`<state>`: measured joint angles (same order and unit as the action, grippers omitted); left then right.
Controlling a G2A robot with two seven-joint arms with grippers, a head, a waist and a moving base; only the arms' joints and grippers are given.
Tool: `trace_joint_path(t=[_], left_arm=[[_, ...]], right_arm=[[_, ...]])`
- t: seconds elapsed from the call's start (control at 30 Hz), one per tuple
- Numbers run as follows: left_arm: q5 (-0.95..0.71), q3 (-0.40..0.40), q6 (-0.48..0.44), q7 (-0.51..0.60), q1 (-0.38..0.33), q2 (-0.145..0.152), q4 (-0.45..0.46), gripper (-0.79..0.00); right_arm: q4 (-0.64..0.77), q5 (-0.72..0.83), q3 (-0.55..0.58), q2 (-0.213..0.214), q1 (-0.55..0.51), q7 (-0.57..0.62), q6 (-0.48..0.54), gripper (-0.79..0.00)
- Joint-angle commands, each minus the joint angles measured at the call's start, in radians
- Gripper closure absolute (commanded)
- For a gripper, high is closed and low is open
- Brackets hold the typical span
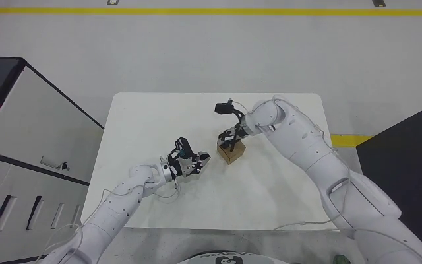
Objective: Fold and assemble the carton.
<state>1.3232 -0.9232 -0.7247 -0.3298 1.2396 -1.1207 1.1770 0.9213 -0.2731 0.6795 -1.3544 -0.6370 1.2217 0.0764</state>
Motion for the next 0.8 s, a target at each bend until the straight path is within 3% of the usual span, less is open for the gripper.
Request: trace_joint_path(t=[0.0, 0.43, 0.77], left_arm=[[0.0, 0.0, 0.0, 0.0, 0.0, 0.0, 0.0, 0.0], [0.0, 0.0, 0.0, 0.0, 0.0, 0.0, 0.0, 0.0], [0.0, 0.0, 0.0, 0.0, 0.0, 0.0, 0.0, 0.0]], right_arm=[[-0.014, 0.001, -0.007, -0.005, 0.005, 0.001, 0.003, 0.0], [-0.076, 0.016, -0.022, -0.027, 0.034, -0.004, 0.034, 0.0], [-0.032, 0.134, 0.118, 0.029, -0.008, 0.047, 0.159, 0.0]])
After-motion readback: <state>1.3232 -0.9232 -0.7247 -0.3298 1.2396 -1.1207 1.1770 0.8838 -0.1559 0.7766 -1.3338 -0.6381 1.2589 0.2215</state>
